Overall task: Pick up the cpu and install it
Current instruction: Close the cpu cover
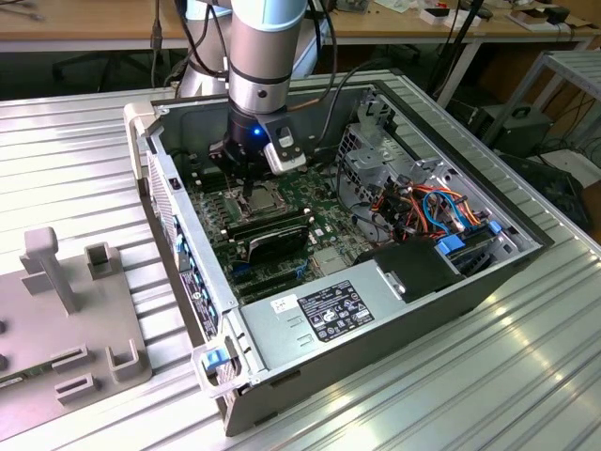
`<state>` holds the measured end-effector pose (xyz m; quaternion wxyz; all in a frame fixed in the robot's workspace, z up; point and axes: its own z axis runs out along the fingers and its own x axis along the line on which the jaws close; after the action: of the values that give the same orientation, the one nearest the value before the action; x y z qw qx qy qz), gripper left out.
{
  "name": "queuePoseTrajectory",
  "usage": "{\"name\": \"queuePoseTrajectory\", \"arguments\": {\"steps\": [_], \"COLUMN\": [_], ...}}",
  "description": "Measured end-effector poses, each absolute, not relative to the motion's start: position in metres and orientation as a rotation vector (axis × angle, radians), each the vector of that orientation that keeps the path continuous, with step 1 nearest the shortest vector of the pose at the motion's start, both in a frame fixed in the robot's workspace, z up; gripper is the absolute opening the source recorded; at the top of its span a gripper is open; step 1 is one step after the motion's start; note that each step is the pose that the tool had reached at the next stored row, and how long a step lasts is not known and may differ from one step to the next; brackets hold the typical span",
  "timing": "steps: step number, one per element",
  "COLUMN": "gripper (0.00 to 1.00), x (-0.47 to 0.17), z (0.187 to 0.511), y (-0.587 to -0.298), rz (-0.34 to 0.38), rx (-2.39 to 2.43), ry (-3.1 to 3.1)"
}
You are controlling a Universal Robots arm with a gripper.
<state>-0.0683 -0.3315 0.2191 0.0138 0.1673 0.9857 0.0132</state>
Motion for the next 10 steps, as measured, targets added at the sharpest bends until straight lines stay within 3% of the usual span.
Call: {"name": "queuePoseTrajectory", "arguments": {"steps": [10], "gripper": [0.11], "x": [-0.0683], "z": [0.2191], "y": [-0.3315], "rz": [0.046], "rx": [0.169], "ry": [3.112]}}
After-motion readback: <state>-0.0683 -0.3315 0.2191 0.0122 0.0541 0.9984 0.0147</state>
